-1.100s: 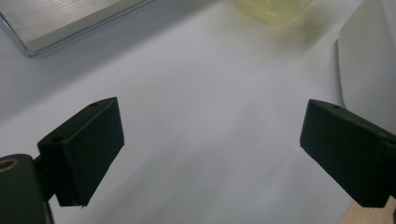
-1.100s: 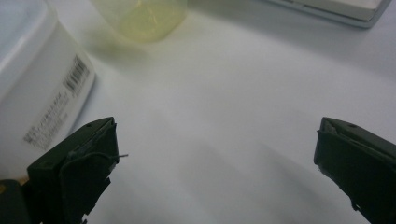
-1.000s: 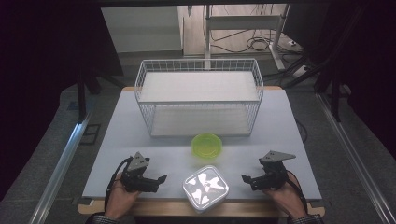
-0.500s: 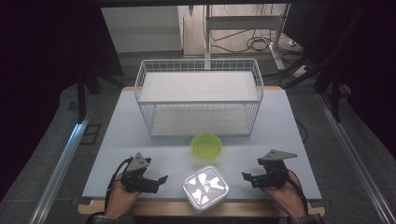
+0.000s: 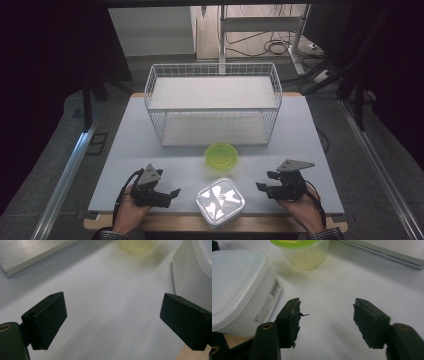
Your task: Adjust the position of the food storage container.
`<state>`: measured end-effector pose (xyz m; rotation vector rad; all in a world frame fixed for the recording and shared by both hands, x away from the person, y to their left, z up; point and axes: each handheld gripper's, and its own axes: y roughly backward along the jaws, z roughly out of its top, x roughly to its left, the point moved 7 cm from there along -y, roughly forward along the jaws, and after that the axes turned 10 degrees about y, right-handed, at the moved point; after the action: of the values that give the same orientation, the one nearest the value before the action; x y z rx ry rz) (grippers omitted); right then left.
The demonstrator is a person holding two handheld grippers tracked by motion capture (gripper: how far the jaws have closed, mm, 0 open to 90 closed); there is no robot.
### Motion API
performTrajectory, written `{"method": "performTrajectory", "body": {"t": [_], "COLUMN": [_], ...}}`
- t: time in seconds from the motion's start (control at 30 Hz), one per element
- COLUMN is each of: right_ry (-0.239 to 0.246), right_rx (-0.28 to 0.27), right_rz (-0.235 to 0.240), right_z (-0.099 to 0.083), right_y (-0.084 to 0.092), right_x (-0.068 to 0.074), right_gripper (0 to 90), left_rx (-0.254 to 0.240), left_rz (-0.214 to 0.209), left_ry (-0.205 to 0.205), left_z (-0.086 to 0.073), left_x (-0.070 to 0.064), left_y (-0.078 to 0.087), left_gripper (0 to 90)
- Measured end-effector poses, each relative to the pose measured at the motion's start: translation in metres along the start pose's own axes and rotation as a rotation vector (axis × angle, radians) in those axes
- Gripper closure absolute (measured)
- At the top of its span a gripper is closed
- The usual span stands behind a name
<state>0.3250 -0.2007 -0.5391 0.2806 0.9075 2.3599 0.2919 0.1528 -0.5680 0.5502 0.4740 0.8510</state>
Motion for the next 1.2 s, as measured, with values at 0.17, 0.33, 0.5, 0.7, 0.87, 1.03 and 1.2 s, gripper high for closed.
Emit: {"method": "performTrajectory", "body": {"t": [0.17, 0.33, 0.5, 0.7, 0.87, 1.03, 1.2], "right_ry": [0.006, -0.022, 0.003, 0.036, 0.067, 0.087, 0.082], "right_rx": [0.011, 0.014, 0.013, -0.007, -0.008, -0.021, -0.022], "right_rz": [0.026, 0.06, 0.079, 0.102, 0.125, 0.143, 0.156], "right_z": [0.011, 0.021, 0.035, 0.06, 0.078, 0.095, 0.107], "right_y": [-0.002, -0.004, -0.012, -0.026, -0.041, -0.061, -0.076], "right_x": [0.003, 0.002, 0.002, 0.005, 0.01, 0.016, 0.02], "right_gripper": [49.9, 64.2, 79.7, 89.1, 89.3, 89.3, 89.1], "left_rx": [-0.001, 0.0, 0.006, 0.007, 0.01, 0.012, 0.014], "left_rz": [0.015, 0.021, 0.026, 0.028, 0.03, 0.03, 0.03], "left_ry": [-0.003, 0.0, -0.008, -0.005, -0.012, -0.014, -0.016], "left_z": [0.0, 0.0, 0.0, -0.001, -0.001, -0.001, -0.001], "left_x": [0.001, 0.002, 0.002, 0.002, 0.002, 0.002, 0.002], "left_y": [0.0, -0.001, -0.002, -0.002, -0.002, -0.003, -0.003], "left_gripper": [6.8, 6.9, 6.9, 6.9, 6.9, 7.0, 7.0]}}
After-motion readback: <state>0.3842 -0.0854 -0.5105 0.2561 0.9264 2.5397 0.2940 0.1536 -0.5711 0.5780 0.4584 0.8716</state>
